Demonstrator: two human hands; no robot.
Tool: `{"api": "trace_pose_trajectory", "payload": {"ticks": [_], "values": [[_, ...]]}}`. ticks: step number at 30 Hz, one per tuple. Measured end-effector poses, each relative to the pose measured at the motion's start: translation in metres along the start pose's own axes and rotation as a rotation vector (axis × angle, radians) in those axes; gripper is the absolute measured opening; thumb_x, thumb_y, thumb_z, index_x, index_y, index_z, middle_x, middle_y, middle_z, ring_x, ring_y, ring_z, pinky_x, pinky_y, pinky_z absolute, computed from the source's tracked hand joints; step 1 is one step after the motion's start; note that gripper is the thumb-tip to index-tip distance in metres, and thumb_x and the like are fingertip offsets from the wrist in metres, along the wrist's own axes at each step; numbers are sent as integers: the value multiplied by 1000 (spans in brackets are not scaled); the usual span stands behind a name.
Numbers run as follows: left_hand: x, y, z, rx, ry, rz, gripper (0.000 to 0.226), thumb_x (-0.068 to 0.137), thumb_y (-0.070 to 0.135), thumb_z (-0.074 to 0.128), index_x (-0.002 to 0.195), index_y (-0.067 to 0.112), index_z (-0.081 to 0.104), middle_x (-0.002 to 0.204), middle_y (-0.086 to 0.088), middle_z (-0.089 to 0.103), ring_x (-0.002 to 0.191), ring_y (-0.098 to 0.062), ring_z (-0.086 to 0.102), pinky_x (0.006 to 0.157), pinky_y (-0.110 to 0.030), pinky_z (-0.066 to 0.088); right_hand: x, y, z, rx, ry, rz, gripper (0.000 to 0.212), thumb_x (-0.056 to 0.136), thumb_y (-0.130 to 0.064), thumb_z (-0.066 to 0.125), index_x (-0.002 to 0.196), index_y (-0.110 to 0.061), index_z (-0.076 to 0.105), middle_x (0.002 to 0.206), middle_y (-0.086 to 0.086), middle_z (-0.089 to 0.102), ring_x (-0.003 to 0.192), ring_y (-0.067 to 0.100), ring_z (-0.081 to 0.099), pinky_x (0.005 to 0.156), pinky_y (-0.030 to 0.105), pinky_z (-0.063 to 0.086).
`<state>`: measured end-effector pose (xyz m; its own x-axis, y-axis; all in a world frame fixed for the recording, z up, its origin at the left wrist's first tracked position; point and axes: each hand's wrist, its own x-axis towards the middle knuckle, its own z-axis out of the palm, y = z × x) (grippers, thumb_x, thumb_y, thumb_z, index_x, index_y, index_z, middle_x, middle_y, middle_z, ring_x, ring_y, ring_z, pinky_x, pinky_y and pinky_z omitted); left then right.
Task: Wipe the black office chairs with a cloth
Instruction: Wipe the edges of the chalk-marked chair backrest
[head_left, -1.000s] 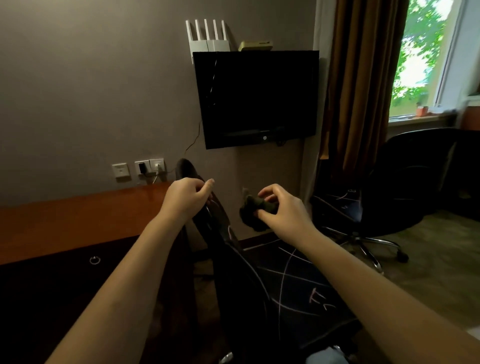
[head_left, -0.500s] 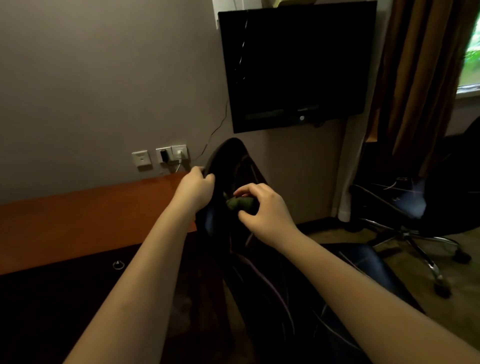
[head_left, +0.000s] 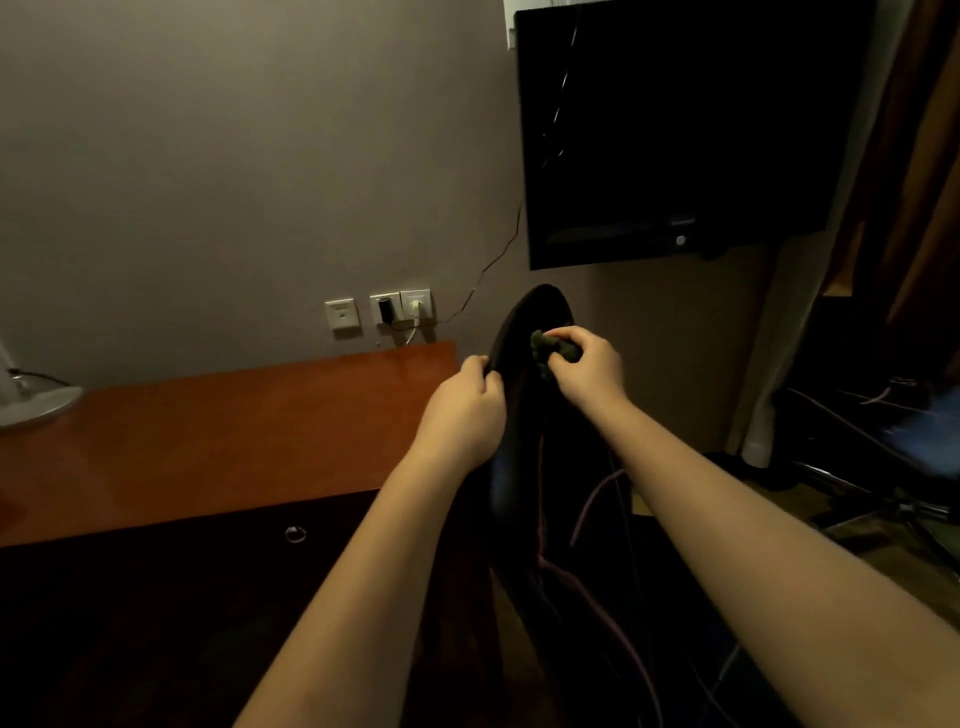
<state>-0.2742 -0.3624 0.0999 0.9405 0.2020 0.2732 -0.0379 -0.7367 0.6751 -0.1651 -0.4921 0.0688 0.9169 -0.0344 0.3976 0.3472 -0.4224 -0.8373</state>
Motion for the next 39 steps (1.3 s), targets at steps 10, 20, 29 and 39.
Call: {"api": "trace_pose_trajectory", "payload": {"ticks": [10, 20, 29, 39], "values": [[-26, 9, 1, -157, 84, -94, 51, 105, 38, 22, 136, 9, 50, 140, -15, 50, 131, -30, 42, 104, -34, 33, -115, -26, -37, 149, -218, -339, 33, 86, -4, 60, 110, -24, 67, 114, -7, 65, 109, 3, 58, 95, 17, 45], [-47, 28, 1, -114, 52, -157, 44, 105, 28, 26, 142, 10, 42, 142, -13, 47, 131, -29, 41, 100, -33, 34, -208, -24, -81, 216, -336, -484, 31, 83, -7, 61, 111, -19, 69, 109, -9, 63, 107, 6, 59, 93, 23, 50], [-44, 28, 1, -100, 56, -198, 44, 107, 24, 22, 145, 10, 39, 148, -11, 41, 136, -27, 36, 103, -27, 29, -190, -36, -71, 108, -258, -584, 28, 90, -14, 64, 118, -16, 64, 113, -4, 61, 106, 6, 56, 94, 22, 48], [-44, 19, 3, -168, 133, -147, 41, 106, 26, 29, 141, 16, 47, 142, -6, 49, 132, -20, 42, 91, -18, 29, -103, -22, -33, 109, -133, -374, 23, 90, -4, 59, 110, -11, 66, 111, 4, 63, 104, 13, 57, 92, 20, 47]]}}
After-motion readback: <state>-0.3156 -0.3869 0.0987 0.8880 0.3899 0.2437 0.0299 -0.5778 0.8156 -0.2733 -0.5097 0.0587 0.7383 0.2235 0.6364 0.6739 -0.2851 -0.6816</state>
